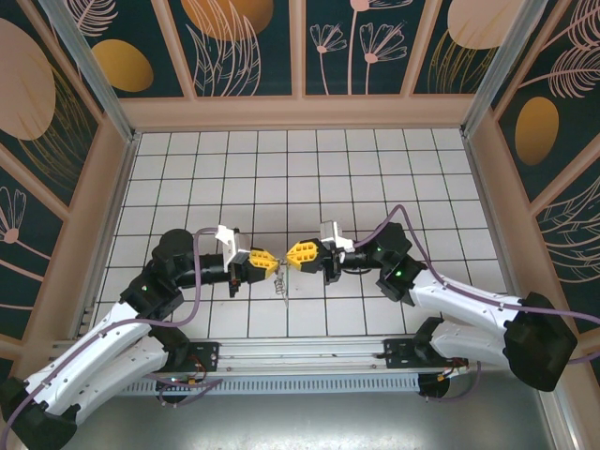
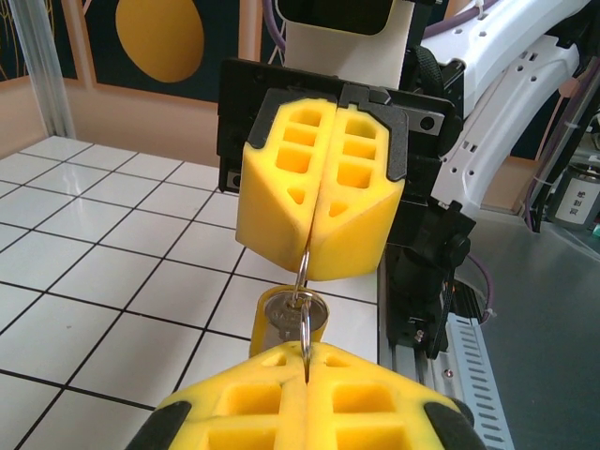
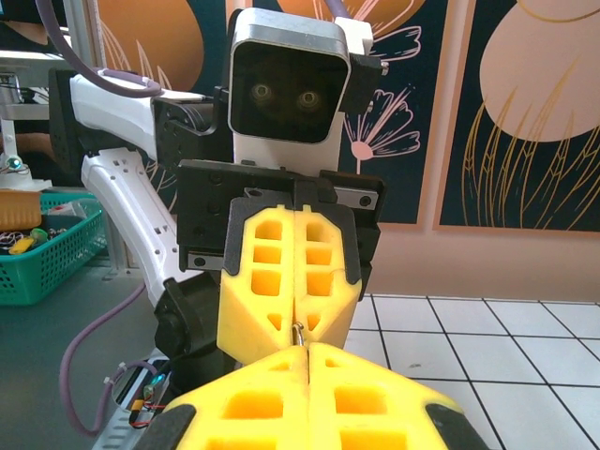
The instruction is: Put the keys on the keyring
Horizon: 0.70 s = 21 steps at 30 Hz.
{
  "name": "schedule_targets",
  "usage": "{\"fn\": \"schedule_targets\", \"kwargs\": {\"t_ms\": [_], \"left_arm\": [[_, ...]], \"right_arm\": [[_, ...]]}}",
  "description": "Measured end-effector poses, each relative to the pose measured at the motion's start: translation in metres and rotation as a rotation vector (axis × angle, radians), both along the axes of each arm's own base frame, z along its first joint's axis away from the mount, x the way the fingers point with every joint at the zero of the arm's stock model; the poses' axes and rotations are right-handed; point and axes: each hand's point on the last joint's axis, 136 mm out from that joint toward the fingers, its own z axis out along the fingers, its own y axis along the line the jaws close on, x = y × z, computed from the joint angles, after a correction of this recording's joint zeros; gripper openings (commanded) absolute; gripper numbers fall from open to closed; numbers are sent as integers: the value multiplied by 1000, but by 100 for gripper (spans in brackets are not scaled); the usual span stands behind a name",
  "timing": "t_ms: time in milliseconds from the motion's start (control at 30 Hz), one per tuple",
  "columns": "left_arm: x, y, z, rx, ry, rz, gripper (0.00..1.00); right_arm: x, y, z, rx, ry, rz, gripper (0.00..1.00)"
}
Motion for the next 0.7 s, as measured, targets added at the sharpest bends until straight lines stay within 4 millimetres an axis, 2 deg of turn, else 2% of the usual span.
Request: {"fn": "schedule_targets", "kwargs": {"t_ms": [700], "left_arm": [[0, 0, 1, -2, -5, 0, 0]], "right_arm": [[-1, 0, 1, -3, 2, 4, 0]]}}
